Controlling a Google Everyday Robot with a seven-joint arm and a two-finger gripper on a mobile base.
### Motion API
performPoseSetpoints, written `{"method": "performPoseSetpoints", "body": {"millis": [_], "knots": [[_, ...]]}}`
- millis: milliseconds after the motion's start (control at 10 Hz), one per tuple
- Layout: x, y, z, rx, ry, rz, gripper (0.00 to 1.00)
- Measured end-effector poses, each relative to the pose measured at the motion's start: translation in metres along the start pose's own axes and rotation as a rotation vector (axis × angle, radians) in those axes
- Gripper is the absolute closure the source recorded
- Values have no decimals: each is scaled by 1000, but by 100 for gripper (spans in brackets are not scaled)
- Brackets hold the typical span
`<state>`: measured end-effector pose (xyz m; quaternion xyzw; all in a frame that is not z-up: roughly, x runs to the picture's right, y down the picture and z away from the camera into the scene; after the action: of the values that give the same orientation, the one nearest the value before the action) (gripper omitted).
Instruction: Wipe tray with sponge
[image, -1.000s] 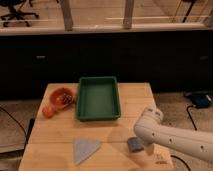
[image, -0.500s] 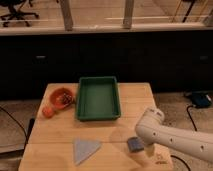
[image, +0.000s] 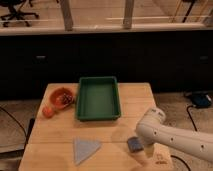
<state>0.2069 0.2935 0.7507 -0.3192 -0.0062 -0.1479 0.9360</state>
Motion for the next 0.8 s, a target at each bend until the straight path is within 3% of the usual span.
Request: {"method": "performPoseSetpoints", "body": {"millis": [800], "knots": [[-8, 8, 11, -50, -20, 42, 20]]}}
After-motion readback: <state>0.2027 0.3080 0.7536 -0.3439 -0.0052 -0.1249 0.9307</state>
